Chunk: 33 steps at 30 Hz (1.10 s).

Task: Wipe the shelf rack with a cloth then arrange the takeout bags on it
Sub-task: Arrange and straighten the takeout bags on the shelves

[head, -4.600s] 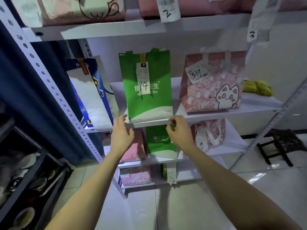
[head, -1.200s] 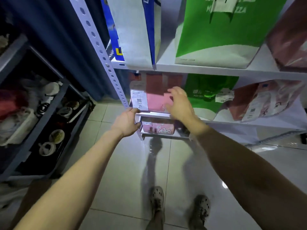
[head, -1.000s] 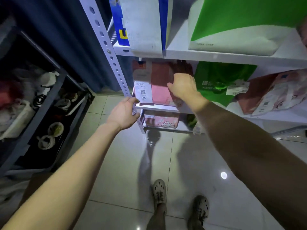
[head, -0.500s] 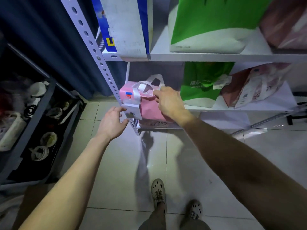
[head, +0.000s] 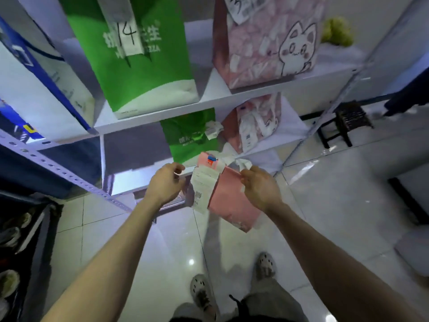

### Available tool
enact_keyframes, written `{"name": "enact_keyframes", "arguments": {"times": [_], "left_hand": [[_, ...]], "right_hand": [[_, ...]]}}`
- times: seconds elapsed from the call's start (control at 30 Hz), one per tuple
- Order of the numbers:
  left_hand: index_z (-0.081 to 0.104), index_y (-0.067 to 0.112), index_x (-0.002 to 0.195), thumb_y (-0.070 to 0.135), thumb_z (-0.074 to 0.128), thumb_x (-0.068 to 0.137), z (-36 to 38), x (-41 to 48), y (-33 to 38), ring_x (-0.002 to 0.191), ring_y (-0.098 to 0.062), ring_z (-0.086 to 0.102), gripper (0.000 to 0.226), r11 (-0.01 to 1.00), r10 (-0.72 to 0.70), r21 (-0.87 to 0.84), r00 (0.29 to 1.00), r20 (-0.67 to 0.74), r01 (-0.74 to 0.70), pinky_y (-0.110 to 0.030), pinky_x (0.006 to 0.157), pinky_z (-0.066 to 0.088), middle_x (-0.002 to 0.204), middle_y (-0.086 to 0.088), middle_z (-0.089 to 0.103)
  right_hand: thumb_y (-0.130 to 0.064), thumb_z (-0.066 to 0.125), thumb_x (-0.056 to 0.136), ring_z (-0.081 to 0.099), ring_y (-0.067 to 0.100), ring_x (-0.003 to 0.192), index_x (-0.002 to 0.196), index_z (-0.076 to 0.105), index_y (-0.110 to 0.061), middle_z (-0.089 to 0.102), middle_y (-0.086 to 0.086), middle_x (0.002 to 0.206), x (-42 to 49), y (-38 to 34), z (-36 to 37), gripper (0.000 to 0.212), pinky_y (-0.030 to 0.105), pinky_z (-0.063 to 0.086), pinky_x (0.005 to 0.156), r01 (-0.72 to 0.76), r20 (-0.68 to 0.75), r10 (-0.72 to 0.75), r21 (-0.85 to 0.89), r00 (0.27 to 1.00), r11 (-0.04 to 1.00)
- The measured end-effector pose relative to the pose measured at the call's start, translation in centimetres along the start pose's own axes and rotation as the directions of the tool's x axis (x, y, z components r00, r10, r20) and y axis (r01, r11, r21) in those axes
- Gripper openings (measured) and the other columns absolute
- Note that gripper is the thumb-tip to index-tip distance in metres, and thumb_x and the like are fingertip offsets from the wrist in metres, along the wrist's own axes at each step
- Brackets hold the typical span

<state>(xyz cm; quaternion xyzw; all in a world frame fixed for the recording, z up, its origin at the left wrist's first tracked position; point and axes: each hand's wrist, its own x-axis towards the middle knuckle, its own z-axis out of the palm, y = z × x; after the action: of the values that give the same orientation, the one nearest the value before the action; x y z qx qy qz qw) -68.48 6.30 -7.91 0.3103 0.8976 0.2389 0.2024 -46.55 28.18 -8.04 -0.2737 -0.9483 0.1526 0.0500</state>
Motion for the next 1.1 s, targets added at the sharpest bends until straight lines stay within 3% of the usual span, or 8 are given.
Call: {"name": "enact_keyframes", "arguments": {"times": [0.1, 0.27, 0.5, 0.6, 0.7, 0.87, 1.0, 1.1], "left_hand": [[0.067, 0.018, 0.133, 0.023, 0.071, 0.095, 1.8, 3.4, 5.6, 0.102, -0.021, 0.074, 0.038, 0.995, 0.100, 0.025, 0.995, 0.010, -0.100, -0.043, 0.093, 0.060, 0.128, -0.003, 0.072], [0.056, 0.021, 0.144, 0.028, 0.066, 0.095, 5.3, 9.3, 14.0, 0.113, -0.030, 0.071, 0.051, 0.991, 0.121, 0.072, 0.991, -0.064, -0.116, -0.048, 0.101, 0.056, 0.146, -0.007, 0.059], [0.036, 0.017, 0.159, 0.031, 0.076, 0.094, 10.4, 18.5, 22.9, 0.132, -0.041, 0.060, 0.078, 0.972, -0.183, -0.190, 0.954, -0.240, 0.139, -0.052, 0.108, 0.053, 0.150, -0.017, 0.057], [0.047, 0.017, 0.147, 0.038, 0.074, 0.096, 12.4, 21.2, 22.9, 0.113, -0.041, 0.069, 0.061, 0.958, -0.278, -0.143, 0.923, -0.266, 0.247, -0.046, 0.089, 0.058, 0.130, -0.018, 0.068], [0.066, 0.012, 0.125, 0.044, 0.070, 0.098, 13.1, 22.8, 22.0, 0.105, -0.041, 0.072, 0.042, 0.944, -0.328, -0.076, 0.886, -0.327, 0.322, -0.043, 0.082, 0.059, 0.116, -0.019, 0.073], [0.076, 0.024, 0.119, 0.041, 0.070, 0.096, 13.5, 23.1, 21.0, 0.100, -0.038, 0.072, 0.029, 0.947, -0.219, 0.134, 0.891, -0.397, 0.293, -0.043, 0.079, 0.063, 0.117, -0.016, 0.072], [0.077, 0.024, 0.102, 0.038, 0.073, 0.096, 15.0, 20.1, 21.8, 0.083, -0.034, 0.071, 0.016, 0.964, -0.122, 0.156, 0.883, -0.454, 0.214, -0.041, 0.074, 0.059, 0.109, -0.009, 0.072], [0.071, 0.022, 0.104, 0.032, 0.069, 0.102, 15.8, 16.8, 23.6, 0.078, -0.033, 0.068, 0.010, 0.977, -0.112, 0.109, 0.868, -0.483, 0.186, -0.037, 0.066, 0.049, 0.092, -0.009, 0.075]], "right_hand": [[-0.010, 0.065, 0.087, 0.063, 0.034, 0.083, 0.095, 0.072, -0.017, 0.061, 0.006, 0.088, 1.3, 5.6, -2.2, 0.012, 0.036, 0.050, 0.062, -0.117, -0.020, 0.117, 0.022, 0.993, 0.993], [-0.011, 0.061, 0.093, 0.058, 0.031, 0.072, 0.095, 0.074, -0.018, 0.054, -0.002, 0.080, 3.7, 14.7, -4.7, 0.015, 0.036, 0.048, 0.057, -0.110, -0.098, 0.116, 0.064, 0.988, 0.992], [-0.012, 0.060, 0.092, 0.056, 0.029, 0.071, 0.092, 0.074, -0.019, 0.056, -0.001, 0.081, 6.5, 24.2, -6.4, 0.016, 0.032, 0.043, 0.057, -0.136, -0.053, 0.142, 0.105, 0.988, 0.985], [-0.014, 0.061, 0.093, 0.056, 0.028, 0.072, 0.093, 0.074, -0.020, 0.058, 0.000, 0.081, 6.9, 27.0, -6.3, 0.015, 0.033, 0.045, 0.057, -0.117, -0.034, 0.121, 0.109, 0.992, 0.987], [-0.014, 0.062, 0.094, 0.055, 0.026, 0.072, 0.094, 0.074, -0.020, 0.058, -0.001, 0.081, 7.1, 29.1, -6.1, 0.014, 0.031, 0.038, 0.057, -0.112, -0.014, 0.114, 0.116, 0.993, 0.987], [-0.011, 0.061, 0.092, 0.056, 0.029, 0.073, 0.093, 0.074, -0.018, 0.061, 0.001, 0.084, 7.5, 31.2, -5.8, 0.015, 0.029, 0.033, 0.059, -0.105, 0.011, 0.104, 0.128, 0.995, 0.986], [-0.008, 0.056, 0.086, 0.055, 0.031, 0.071, 0.087, 0.070, -0.017, 0.059, 0.003, 0.083, 7.9, 31.5, -6.5, 0.017, 0.030, 0.034, 0.058, -0.098, 0.027, 0.095, 0.127, 0.995, 0.987], [-0.007, 0.053, 0.085, 0.055, 0.031, 0.070, 0.084, 0.067, -0.018, 0.058, 0.002, 0.082, 8.7, 31.5, -7.6, 0.018, 0.032, 0.041, 0.057, -0.083, 0.025, 0.081, 0.110, 0.996, 0.990]]}}
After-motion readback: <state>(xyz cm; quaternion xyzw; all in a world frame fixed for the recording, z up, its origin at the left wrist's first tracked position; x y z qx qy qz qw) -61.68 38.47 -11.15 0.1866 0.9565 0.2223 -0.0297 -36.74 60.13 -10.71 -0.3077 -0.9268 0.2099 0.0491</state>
